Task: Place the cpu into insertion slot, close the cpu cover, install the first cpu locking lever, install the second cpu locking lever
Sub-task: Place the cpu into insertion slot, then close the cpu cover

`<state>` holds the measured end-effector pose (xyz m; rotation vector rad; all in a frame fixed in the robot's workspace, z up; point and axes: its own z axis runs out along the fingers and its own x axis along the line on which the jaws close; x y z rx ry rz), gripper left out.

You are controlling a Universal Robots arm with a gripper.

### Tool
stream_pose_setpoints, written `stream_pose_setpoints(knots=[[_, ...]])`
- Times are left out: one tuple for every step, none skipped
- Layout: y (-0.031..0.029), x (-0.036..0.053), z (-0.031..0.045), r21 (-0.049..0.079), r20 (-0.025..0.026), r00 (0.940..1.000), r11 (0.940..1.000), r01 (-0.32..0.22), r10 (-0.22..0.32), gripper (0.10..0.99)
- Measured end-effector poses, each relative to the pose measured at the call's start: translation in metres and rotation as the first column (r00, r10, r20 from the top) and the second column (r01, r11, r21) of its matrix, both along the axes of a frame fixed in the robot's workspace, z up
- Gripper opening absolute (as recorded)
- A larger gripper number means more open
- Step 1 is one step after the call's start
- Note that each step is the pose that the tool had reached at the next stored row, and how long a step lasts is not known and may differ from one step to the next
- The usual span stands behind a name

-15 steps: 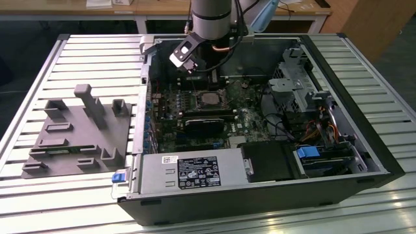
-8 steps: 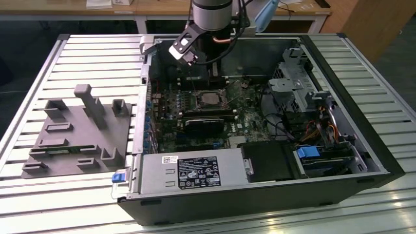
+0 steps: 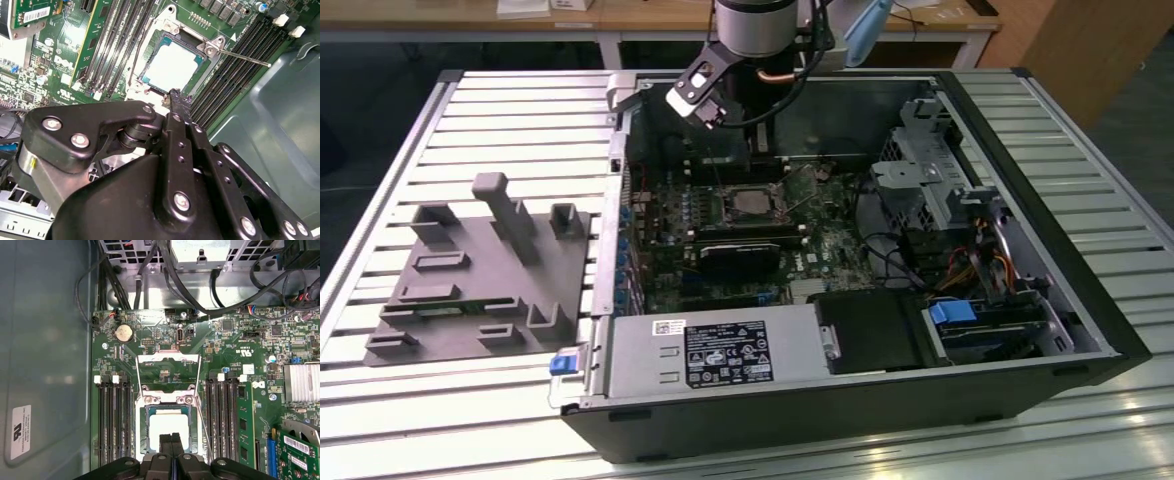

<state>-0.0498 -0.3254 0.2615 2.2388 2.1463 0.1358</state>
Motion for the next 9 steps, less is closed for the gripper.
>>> stream_pose_setpoints(knots=[[0.0000,0.0000,0.0000,0.000,0.0000,1.0000,1.0000,0.000,0.000,0.102],[0.0000,0.0000,0.0000,0.000,0.0000,1.0000,1.0000,0.000,0.000,0.102],[0.0000,0.0000,0.0000,0.000,0.0000,1.0000,1.0000,0.000,0.000,0.102],[0.0000,0.0000,0.0000,0.000,0.0000,1.0000,1.0000,0.000,0.000,0.102],[0.0000,0.0000,0.0000,0.000,0.0000,1.0000,1.0000,0.000,0.000,0.102],[0.0000,0.0000,0.0000,0.000,0.0000,1.0000,1.0000,0.000,0.000,0.102],[0.0000,0.0000,0.0000,0.000,0.0000,1.0000,1.0000,0.000,0.000,0.102],[0.0000,0.0000,0.0000,0.000,0.0000,1.0000,1.0000,0.000,0.000,0.102],[0.0000,0.0000,0.0000,0.000,0.0000,1.0000,1.0000,0.000,0.000,0.102]])
